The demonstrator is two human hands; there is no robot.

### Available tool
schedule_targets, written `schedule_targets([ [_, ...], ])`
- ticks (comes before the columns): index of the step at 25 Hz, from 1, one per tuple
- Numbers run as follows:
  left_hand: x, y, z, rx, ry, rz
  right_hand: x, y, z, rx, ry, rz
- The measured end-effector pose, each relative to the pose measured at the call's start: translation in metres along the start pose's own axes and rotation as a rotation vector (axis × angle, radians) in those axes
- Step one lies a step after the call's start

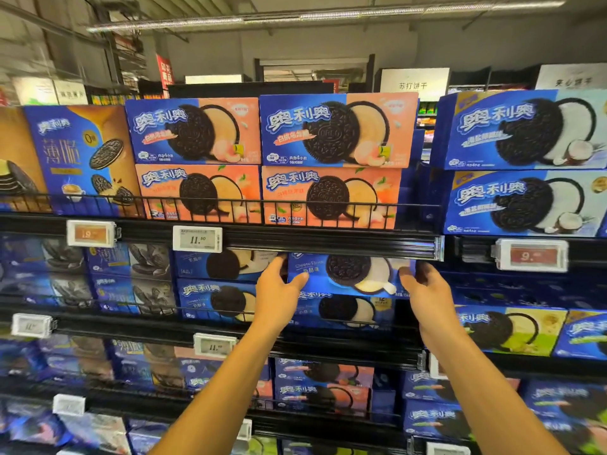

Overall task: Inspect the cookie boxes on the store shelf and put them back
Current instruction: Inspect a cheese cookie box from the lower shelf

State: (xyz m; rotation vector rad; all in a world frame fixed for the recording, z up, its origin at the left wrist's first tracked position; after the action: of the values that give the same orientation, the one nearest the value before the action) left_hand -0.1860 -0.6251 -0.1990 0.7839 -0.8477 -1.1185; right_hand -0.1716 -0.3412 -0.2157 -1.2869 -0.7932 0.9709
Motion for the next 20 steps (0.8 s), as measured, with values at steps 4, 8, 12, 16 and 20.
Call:
schedule_targets([
  [4, -0.003, -0.002, 0.008, -0.019, 0.027, 0.059, -0.001, -0.001, 0.01, -0.016, 0.031, 0.047],
  [8, -0.005, -0.005, 0.012, 0.034, 0.074, 0.046, 0.0, -0.003, 0.019, -0.017, 0.049, 0.087],
  [12, -0.01, -0.004, 0.015, 0.088, 0.091, 0.036, -0.009, 0.0, 0.024, -0.02, 0.027, 0.109],
  [16, -0.016, -0.004, 0.008, 0.094, 0.063, 0.034, -0.015, 0.008, 0.026, -0.026, 0.026, 0.103],
  [20, -0.02, -0.005, 0.003, 0.09, 0.042, 0.041, -0.017, 0.016, 0.027, -0.048, 0.011, 0.105],
])
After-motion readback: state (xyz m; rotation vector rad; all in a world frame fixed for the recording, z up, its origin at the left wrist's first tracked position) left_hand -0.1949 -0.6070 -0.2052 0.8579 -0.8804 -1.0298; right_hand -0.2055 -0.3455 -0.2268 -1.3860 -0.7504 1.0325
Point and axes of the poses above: each hand's wrist, its own z-axis towards the middle knuckle, its own x-axis out of the back of the hand, y = z × x, the point moved 9 cm from there along z, towards the middle knuckle, and after that the axes turned 7 degrees about -x, right-handed, at the moved point
